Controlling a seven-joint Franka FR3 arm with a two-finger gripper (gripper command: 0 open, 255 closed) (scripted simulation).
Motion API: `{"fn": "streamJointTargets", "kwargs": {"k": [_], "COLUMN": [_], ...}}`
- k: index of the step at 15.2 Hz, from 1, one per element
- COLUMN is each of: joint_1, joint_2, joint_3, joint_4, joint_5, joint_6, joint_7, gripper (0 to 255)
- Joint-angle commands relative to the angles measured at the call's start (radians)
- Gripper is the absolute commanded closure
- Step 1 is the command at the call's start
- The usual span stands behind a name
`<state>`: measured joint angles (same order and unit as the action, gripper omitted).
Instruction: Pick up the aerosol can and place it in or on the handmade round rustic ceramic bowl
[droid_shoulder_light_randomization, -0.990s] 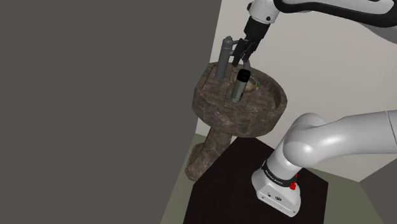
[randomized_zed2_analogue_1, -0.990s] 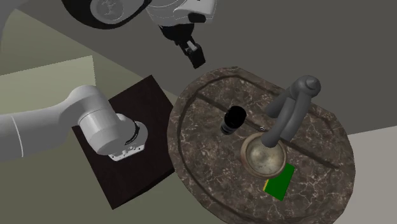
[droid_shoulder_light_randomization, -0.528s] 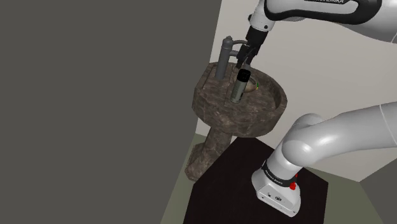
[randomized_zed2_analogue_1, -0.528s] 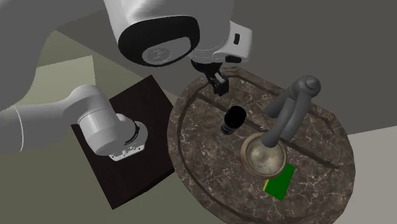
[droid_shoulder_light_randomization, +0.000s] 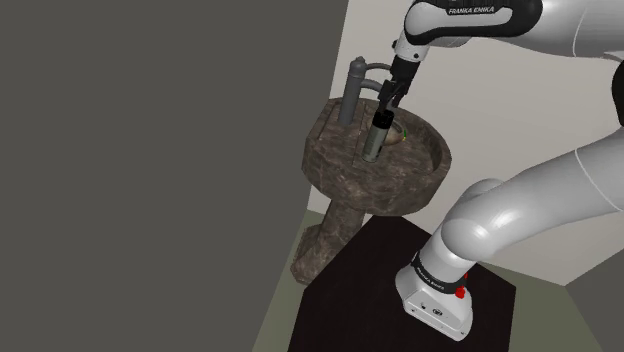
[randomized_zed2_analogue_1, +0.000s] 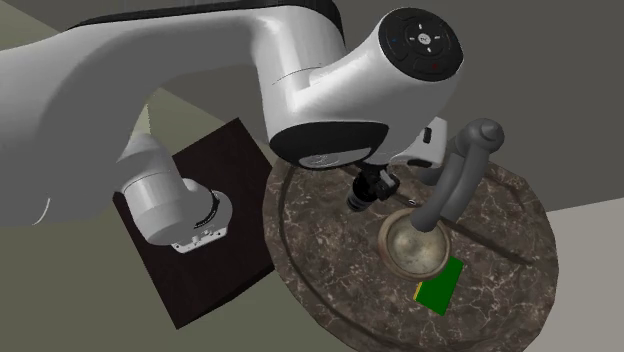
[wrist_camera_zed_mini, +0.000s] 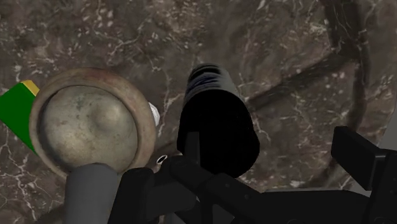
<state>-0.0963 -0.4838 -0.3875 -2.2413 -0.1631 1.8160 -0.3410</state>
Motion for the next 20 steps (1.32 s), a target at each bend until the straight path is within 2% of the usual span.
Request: {"fn": "streamJointTargets", "kwargs": {"k": [1,10,17,18,20], "joint_1": [-0.007,-0.011,-0.011,-0.011,-0.011], "joint_2": [0.053,0.082,0.083,0.083,0.083], "joint_3": [-0.040,-0.064,-0.064,-0.064,-0.064], "joint_4": [0.029,-0.053,-0.053,-0.053,-0.053], "joint_5": [-0.001,-0.005,-0.005,-0.005,-0.005], "joint_6": [0.011,0.119,0.119,0.119,0.119], "joint_7": [-0.039,-0.050,-0.050,-0.050,-0.050], "gripper": [0,0,0,255,255]}}
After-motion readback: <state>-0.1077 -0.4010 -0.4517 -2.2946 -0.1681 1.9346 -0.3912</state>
